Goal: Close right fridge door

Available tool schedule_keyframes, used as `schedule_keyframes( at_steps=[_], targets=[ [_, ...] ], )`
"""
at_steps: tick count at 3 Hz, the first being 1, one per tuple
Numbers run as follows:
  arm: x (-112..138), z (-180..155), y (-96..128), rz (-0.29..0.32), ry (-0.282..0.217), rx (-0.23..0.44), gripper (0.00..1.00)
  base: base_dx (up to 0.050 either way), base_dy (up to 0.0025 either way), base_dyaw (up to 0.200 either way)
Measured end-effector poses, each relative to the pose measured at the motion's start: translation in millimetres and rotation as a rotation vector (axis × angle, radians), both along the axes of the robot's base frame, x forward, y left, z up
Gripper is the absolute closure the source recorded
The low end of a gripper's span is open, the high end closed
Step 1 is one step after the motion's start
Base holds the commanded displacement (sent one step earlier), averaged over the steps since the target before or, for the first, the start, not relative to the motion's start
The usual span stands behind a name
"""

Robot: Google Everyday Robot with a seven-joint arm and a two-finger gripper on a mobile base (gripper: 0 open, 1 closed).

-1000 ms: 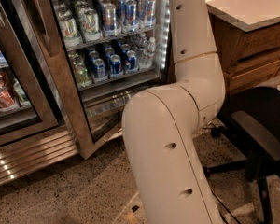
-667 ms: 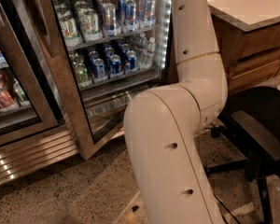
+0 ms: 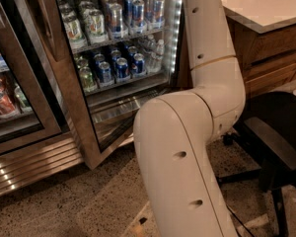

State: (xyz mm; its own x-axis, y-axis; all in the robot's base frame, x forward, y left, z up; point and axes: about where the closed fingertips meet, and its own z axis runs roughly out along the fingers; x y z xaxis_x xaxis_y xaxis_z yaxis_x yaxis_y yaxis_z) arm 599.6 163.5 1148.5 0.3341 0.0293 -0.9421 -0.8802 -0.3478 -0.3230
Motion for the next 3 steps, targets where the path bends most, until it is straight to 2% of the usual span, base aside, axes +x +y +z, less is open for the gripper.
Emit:
schedule_keyframes(
  at_steps=[1, 2, 3],
  targets=[
    [7.7, -8.9, -4.1, -0.014, -0.036, 0.001, 1.00, 0.000, 0.00000, 0.000],
    [38.7, -43.3, -18.6, -0.059, -0.088, 0.013, 1.00, 0.000, 0.00000, 0.000],
    [38.7, -43.3, -18.6, -0.059, -0.088, 0.013, 1.00, 0.000, 0.00000, 0.000]
  ],
)
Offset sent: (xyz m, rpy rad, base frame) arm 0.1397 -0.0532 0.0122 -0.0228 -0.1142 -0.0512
